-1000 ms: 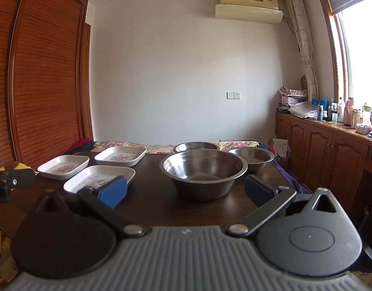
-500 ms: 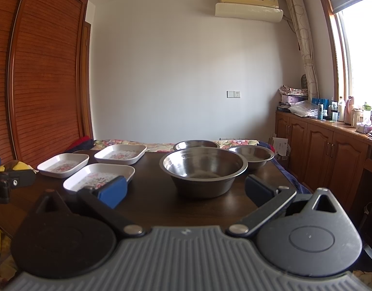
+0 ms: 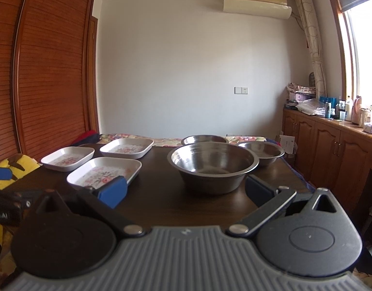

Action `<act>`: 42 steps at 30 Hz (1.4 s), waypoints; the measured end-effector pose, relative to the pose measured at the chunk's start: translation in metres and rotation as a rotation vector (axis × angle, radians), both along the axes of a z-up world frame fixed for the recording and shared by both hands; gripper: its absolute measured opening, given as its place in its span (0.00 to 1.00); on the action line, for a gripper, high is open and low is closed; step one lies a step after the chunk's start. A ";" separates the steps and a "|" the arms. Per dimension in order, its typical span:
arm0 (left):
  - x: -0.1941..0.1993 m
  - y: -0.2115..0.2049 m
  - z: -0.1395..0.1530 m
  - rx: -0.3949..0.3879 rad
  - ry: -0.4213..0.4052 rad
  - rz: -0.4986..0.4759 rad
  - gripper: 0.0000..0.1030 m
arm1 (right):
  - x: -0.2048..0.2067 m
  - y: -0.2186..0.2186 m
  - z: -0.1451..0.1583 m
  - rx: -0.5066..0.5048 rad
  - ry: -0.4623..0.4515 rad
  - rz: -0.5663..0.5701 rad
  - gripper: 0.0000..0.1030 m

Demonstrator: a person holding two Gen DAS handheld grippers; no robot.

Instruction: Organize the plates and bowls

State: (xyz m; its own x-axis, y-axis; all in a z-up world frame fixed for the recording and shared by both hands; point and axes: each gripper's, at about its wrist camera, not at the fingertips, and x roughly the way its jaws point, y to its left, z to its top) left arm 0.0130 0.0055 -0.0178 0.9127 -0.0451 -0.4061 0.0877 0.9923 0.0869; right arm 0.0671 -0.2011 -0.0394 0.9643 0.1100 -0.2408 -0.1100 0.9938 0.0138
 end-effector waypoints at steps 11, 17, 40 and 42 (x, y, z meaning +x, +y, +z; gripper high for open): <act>0.008 0.009 -0.011 0.016 0.038 -0.034 1.00 | 0.021 0.018 0.002 -0.034 0.006 0.063 1.00; 0.029 0.022 -0.009 0.048 0.044 -0.003 1.00 | 0.040 0.031 0.008 -0.040 0.012 0.137 1.00; 0.118 0.065 0.000 0.017 0.114 -0.032 0.89 | 0.117 0.072 -0.004 -0.001 0.181 0.375 0.83; 0.126 0.067 -0.003 0.001 0.127 -0.044 0.83 | 0.123 0.073 -0.008 -0.003 0.200 0.380 0.79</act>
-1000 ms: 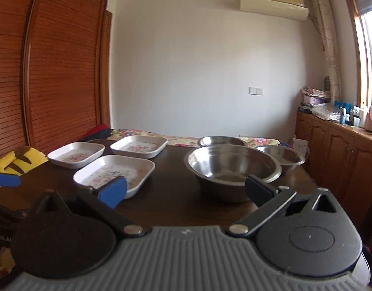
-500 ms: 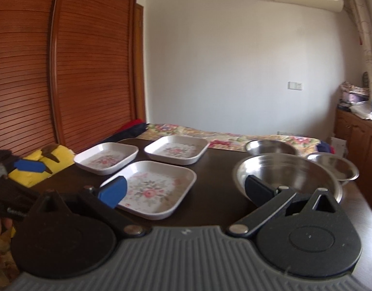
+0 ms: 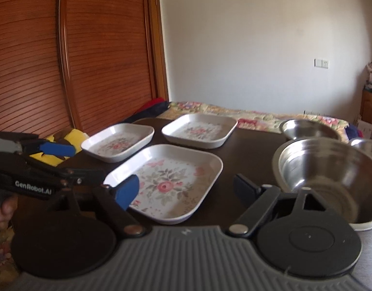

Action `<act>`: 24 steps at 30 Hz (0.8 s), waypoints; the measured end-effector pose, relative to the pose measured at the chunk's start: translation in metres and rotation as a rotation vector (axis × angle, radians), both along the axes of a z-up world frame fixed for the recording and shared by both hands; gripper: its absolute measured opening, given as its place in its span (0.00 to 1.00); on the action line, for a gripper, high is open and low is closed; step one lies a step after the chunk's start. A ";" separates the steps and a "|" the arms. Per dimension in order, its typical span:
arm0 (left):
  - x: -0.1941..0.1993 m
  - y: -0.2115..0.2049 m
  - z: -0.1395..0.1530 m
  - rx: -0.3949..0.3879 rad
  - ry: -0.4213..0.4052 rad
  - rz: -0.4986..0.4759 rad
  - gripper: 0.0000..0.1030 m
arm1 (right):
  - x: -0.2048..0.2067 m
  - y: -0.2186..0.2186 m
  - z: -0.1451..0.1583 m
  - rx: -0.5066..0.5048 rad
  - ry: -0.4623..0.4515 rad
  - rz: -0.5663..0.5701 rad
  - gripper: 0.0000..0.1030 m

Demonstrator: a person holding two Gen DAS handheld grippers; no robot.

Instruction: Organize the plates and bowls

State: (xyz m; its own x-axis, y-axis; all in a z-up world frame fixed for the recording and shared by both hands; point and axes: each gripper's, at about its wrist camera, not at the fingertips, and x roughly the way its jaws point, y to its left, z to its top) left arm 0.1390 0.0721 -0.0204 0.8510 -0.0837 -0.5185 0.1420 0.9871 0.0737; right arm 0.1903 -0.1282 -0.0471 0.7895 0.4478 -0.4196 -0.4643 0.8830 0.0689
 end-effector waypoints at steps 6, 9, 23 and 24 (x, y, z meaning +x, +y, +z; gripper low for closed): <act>0.022 0.005 -0.008 -0.021 0.029 -0.020 0.65 | 0.017 0.004 -0.008 -0.008 0.057 0.007 0.65; 0.033 0.008 -0.010 -0.044 0.043 -0.030 0.59 | 0.024 0.007 -0.010 -0.018 0.077 0.005 0.60; 0.062 0.021 -0.023 -0.117 0.099 -0.052 0.38 | 0.049 0.008 -0.020 -0.051 0.154 -0.020 0.38; 0.064 0.021 -0.024 -0.118 0.102 -0.055 0.37 | 0.050 0.008 -0.020 -0.051 0.159 -0.025 0.38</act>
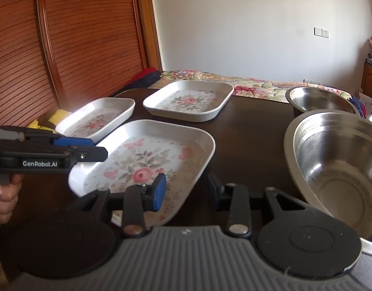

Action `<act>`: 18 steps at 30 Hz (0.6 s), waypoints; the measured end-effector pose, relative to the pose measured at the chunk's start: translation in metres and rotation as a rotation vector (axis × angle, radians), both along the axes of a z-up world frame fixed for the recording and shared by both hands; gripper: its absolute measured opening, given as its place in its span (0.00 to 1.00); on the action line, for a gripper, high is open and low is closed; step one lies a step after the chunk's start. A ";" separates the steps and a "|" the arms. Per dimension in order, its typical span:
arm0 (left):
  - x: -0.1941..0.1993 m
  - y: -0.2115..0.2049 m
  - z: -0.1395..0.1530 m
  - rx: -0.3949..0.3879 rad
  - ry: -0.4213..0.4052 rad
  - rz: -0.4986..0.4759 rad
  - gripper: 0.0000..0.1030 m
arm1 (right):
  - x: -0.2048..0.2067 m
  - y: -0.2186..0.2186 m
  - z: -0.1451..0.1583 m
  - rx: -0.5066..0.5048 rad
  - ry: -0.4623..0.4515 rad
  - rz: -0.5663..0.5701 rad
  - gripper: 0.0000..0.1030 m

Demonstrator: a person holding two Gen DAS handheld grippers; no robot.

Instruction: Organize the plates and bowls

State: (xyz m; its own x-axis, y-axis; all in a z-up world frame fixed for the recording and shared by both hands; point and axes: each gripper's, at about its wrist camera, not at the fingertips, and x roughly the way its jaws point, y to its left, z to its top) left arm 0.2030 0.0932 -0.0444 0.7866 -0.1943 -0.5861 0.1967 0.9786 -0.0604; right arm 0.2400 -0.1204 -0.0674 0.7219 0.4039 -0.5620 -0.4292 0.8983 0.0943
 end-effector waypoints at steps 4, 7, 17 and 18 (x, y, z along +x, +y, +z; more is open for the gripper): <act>0.002 0.002 -0.003 -0.009 -0.002 -0.002 0.34 | 0.004 -0.002 -0.001 0.016 0.023 -0.004 0.31; 0.006 0.002 -0.005 -0.014 0.004 -0.007 0.32 | 0.007 -0.002 -0.002 0.020 0.025 -0.006 0.28; 0.011 -0.001 -0.006 -0.010 0.013 -0.008 0.12 | 0.008 -0.003 -0.004 0.034 0.038 -0.001 0.22; 0.010 -0.001 -0.006 -0.008 0.013 -0.005 0.11 | 0.008 -0.003 -0.004 0.031 0.037 -0.005 0.20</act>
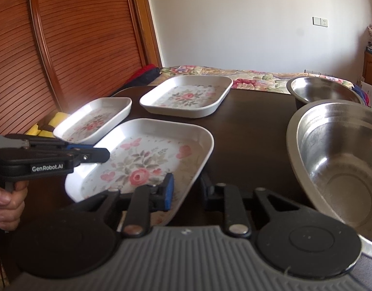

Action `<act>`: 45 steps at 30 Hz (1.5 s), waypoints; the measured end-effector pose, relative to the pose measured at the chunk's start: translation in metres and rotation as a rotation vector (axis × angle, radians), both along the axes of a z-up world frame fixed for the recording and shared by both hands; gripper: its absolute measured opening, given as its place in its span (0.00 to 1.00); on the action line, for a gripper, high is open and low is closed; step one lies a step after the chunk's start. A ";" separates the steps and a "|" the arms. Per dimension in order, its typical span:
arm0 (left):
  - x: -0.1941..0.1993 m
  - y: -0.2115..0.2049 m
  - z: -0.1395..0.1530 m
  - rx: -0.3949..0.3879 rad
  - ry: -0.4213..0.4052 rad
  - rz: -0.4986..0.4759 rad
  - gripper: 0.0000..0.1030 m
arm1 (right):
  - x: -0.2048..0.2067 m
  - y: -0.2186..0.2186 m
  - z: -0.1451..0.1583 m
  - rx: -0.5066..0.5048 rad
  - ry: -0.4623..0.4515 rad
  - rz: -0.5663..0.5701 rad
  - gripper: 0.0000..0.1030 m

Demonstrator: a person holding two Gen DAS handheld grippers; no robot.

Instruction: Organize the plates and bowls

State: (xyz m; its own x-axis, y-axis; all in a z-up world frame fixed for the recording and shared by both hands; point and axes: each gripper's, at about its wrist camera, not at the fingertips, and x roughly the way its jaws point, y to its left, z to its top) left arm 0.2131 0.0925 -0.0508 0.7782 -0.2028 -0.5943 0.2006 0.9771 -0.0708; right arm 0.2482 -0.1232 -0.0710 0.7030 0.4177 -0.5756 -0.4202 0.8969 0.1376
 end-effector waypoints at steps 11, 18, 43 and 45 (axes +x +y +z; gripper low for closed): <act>-0.018 0.002 0.008 -0.041 -0.004 0.031 0.11 | -0.006 -0.002 0.002 0.011 -0.003 -0.016 0.14; -0.037 -0.004 0.013 -0.028 -0.016 0.036 0.10 | -0.018 -0.006 0.007 0.031 -0.031 -0.033 0.09; -0.121 -0.012 0.035 -0.013 -0.055 0.014 0.10 | -0.094 -0.018 0.022 0.066 -0.080 -0.029 0.09; -0.125 -0.012 0.035 -0.007 -0.054 0.009 0.10 | -0.097 -0.020 0.021 0.076 -0.073 -0.028 0.09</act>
